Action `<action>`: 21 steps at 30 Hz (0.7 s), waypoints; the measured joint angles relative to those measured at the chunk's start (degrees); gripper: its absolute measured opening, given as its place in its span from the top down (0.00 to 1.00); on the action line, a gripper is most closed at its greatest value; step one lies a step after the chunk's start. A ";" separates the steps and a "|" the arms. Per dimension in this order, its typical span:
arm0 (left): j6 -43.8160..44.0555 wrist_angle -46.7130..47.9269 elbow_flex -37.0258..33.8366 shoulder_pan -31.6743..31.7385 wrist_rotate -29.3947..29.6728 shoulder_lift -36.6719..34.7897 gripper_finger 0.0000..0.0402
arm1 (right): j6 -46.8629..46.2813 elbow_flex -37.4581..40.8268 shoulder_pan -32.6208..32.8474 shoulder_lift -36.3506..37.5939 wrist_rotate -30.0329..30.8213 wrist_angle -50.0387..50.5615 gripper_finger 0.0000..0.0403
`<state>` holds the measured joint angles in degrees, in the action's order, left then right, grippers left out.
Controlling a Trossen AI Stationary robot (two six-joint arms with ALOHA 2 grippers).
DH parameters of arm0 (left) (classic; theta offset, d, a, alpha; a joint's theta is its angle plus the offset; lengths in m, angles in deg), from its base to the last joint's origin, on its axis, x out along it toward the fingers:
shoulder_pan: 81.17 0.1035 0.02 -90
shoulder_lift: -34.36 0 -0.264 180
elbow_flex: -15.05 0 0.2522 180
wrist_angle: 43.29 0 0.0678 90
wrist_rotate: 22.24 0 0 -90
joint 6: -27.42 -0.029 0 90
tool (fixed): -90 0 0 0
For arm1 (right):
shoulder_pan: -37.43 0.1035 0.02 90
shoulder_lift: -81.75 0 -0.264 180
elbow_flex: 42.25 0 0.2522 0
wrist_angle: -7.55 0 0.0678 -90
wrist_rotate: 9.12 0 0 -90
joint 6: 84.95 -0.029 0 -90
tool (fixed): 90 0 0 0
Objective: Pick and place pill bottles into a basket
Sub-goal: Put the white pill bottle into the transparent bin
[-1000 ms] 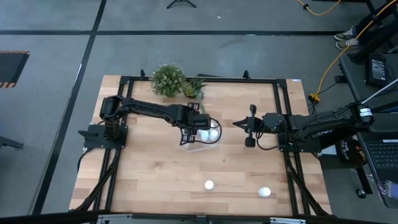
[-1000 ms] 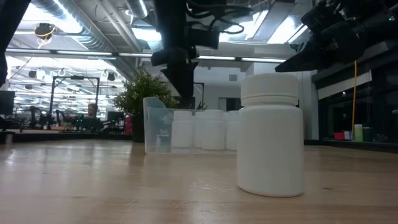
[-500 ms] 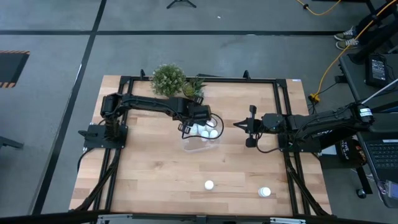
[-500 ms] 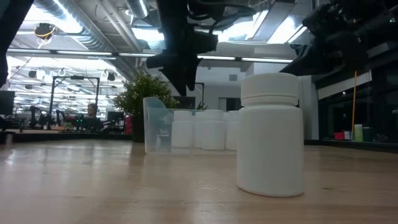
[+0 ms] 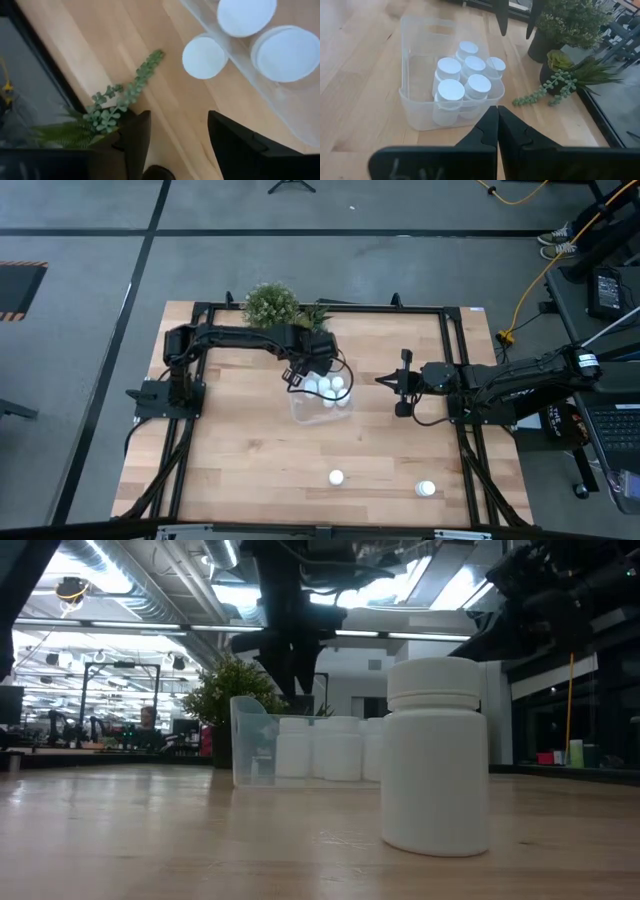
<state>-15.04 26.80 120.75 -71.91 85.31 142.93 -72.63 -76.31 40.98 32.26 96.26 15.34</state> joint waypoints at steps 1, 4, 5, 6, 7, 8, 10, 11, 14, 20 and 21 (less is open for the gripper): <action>-0.67 -0.03 0.00 0.40 -1.12 0.00 0.54 | 0.01 0.00 0.00 0.00 0.01 0.00 0.99; -1.81 -0.37 0.00 1.56 -4.04 0.00 0.56 | 0.00 0.00 0.00 0.00 0.00 -0.41 0.99; -1.83 -0.61 0.00 1.94 -4.51 0.00 0.56 | 0.00 0.00 0.00 0.00 0.00 -0.62 0.99; -1.85 -0.97 0.00 2.31 -4.86 0.00 0.57 | 0.00 0.00 0.00 0.00 0.00 -0.68 0.99; -1.85 -1.35 0.00 2.63 -5.28 -0.01 0.57 | 0.00 0.00 0.00 0.00 0.00 -0.66 0.99; -1.85 -1.68 0.00 2.86 -5.47 -0.02 0.57 | 0.00 0.00 0.00 0.00 0.00 -0.64 0.99; -1.85 -3.29 -0.04 3.15 -5.31 -0.04 0.57 | -0.10 0.00 0.00 0.00 0.00 -0.60 0.99; -1.85 -4.46 -0.04 3.29 -5.16 -0.04 0.57 | -0.17 0.00 0.00 0.00 0.00 -0.52 0.99; -1.85 -7.48 -0.04 3.32 -4.97 -0.07 0.56 | -0.09 0.00 0.00 0.00 0.00 -0.48 0.99; -1.85 -8.95 -0.04 2.81 -5.45 -0.07 0.56 | -0.07 0.00 0.00 0.00 0.00 -0.44 0.99; -2.11 -9.07 -0.04 2.75 -5.47 -0.07 0.56 | -0.07 0.00 0.00 0.00 0.00 -0.42 0.99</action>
<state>-17.15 17.73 120.71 -69.16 79.84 142.86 -72.70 -76.31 40.98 32.26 96.26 14.92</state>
